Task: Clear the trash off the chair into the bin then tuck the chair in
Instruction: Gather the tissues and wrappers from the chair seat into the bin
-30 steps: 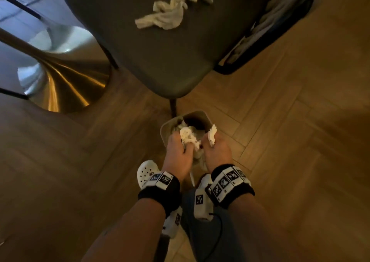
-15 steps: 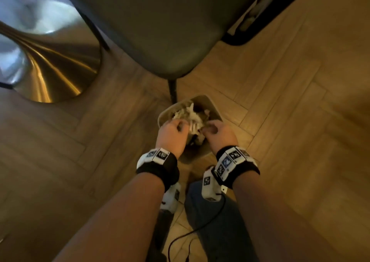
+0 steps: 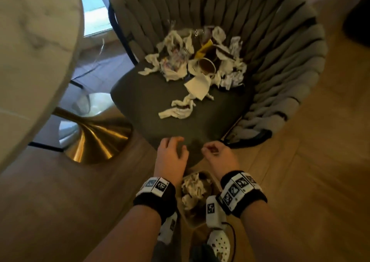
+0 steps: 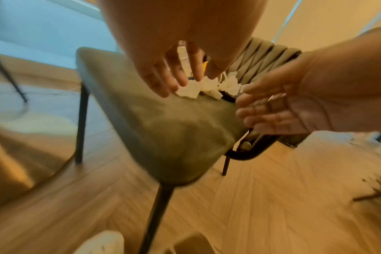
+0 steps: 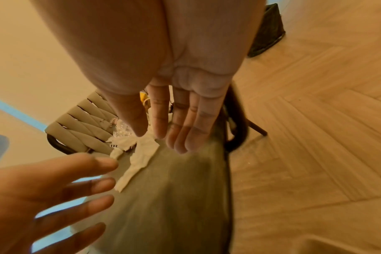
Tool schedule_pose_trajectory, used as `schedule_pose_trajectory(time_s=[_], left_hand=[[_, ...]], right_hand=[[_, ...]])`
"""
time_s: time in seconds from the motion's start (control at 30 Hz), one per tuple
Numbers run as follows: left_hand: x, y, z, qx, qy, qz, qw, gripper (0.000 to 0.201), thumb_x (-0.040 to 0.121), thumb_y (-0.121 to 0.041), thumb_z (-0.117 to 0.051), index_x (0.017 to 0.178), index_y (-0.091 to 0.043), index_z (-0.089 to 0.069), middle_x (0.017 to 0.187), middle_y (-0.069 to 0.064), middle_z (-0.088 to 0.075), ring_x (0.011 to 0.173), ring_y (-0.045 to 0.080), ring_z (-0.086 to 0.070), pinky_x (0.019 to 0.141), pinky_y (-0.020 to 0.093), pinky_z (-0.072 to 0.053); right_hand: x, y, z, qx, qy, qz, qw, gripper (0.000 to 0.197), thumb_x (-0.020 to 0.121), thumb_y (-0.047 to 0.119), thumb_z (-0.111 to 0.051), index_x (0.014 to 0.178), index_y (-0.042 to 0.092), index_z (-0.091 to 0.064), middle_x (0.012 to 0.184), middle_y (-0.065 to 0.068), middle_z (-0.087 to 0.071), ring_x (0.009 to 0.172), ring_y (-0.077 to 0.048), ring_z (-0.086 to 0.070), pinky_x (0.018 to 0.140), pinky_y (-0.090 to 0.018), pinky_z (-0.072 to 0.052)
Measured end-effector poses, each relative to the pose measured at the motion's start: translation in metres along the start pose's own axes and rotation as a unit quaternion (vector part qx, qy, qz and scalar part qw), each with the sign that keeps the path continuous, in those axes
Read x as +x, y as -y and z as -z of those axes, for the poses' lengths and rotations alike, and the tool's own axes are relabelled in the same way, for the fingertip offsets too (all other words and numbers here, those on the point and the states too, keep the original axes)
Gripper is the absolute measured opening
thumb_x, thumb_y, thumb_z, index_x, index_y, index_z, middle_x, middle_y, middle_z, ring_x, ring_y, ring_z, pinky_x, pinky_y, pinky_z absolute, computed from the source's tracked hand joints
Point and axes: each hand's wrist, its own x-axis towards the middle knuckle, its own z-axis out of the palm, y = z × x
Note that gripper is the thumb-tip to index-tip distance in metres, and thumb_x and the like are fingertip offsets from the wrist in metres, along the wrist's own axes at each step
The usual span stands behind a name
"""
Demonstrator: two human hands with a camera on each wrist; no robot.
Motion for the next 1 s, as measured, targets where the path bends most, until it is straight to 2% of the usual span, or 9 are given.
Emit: schedule_pose_trajectory(time_s=[0.1,0.23,0.4,0.5,0.6,0.73,0.83,0.93,1.0], left_hand=[[0.063,-0.018,-0.001,0.096,0.029,0.014,0.995,0.063,0.092,-0.038,-0.061,0.147,-0.028,-0.032,0.152,0.011,-0.019,0.137,0.034,-0.029,0.107,0.044,-0.039],[0.137,-0.024,-0.012,0.186,0.1,-0.016,0.977,0.082,0.09,-0.047,-0.062,0.151,-0.046,-0.008,0.159,0.006,0.006,0.144,0.042,-0.014,0.105,0.057,-0.039],[0.18,-0.006,-0.015,0.271,0.173,-0.067,0.945,0.063,0.094,-0.045,-0.056,0.147,-0.042,-0.021,0.157,0.012,-0.007,0.135,0.039,-0.022,0.099,0.06,-0.041],[0.198,0.009,-0.005,0.236,0.205,-0.115,0.943,0.052,0.094,-0.021,-0.059,0.142,-0.023,-0.038,0.15,0.012,-0.02,0.131,0.032,-0.031,0.104,0.044,-0.04],[0.21,0.02,0.011,0.141,0.216,-0.094,0.962,0.046,0.093,-0.006,-0.056,0.137,-0.016,-0.046,0.145,0.006,-0.033,0.126,0.022,-0.041,0.105,0.03,-0.035],[0.217,0.012,0.035,0.013,0.086,0.004,0.996,0.041,0.095,-0.004,-0.05,0.134,-0.018,-0.05,0.14,0.004,-0.038,0.114,0.013,-0.051,0.094,0.017,-0.039],[0.236,-0.01,0.046,-0.055,-0.042,0.022,0.997,0.036,0.097,-0.012,-0.051,0.132,-0.012,-0.051,0.135,0.007,-0.039,0.097,0.004,-0.05,0.078,0.006,-0.035],[0.273,-0.033,0.047,-0.055,-0.106,0.024,0.993,0.047,0.093,-0.03,-0.062,0.133,-0.009,-0.048,0.136,0.013,-0.036,0.115,0.018,-0.046,0.088,0.015,-0.036],[0.301,-0.04,0.043,0.01,-0.112,0.012,0.994,0.068,0.085,-0.052,-0.067,0.133,-0.009,-0.047,0.136,0.015,-0.036,0.119,0.026,-0.041,0.093,0.028,-0.038]], right_hand=[[0.041,0.04,0.008,-0.008,-0.028,0.002,1.0,0.02,0.09,0.031,-0.063,0.108,0.023,-0.066,0.099,0.006,-0.066,0.093,-0.01,-0.061,0.082,-0.025,-0.048],[0.107,0.076,0.012,0.004,-0.114,-0.027,0.993,0.04,0.088,0.039,-0.064,0.124,0.026,-0.054,0.117,0.001,-0.059,0.101,-0.014,-0.058,0.082,-0.028,-0.046],[0.18,0.102,-0.009,0.009,-0.181,-0.129,0.975,0.078,0.078,0.055,-0.069,0.138,0.015,-0.039,0.142,-0.012,-0.038,0.125,-0.034,-0.048,0.097,-0.041,-0.043],[0.208,0.115,-0.023,-0.003,-0.184,-0.132,0.974,0.072,0.08,0.043,-0.073,0.137,0.012,-0.042,0.141,-0.012,-0.044,0.128,-0.033,-0.047,0.1,-0.041,-0.042],[0.213,0.123,-0.026,0.028,-0.147,-0.147,0.978,0.055,0.084,0.032,-0.071,0.132,0.013,-0.051,0.13,-0.011,-0.059,0.122,-0.032,-0.054,0.099,-0.041,-0.046],[0.188,0.139,-0.004,-0.002,-0.101,-0.111,0.989,0.036,0.09,0.027,-0.064,0.122,0.011,-0.059,0.117,-0.009,-0.06,0.105,-0.025,-0.056,0.085,-0.03,-0.039],[0.172,0.147,0.023,-0.108,-0.148,-0.037,0.982,0.032,0.091,0.024,-0.063,0.12,0.009,-0.061,0.131,-0.011,-0.048,0.117,-0.026,-0.051,0.091,-0.023,-0.032],[0.183,0.145,0.05,-0.154,-0.226,0.001,0.962,0.025,0.087,0.018,-0.067,0.11,0.008,-0.067,0.142,-0.011,-0.034,0.127,-0.028,-0.042,0.099,-0.021,-0.031],[0.203,0.139,0.06,-0.219,-0.258,0.004,0.941,0.023,0.084,0.024,-0.069,0.106,0.015,-0.07,0.149,-0.01,-0.027,0.133,-0.034,-0.03,0.107,-0.035,-0.033]])
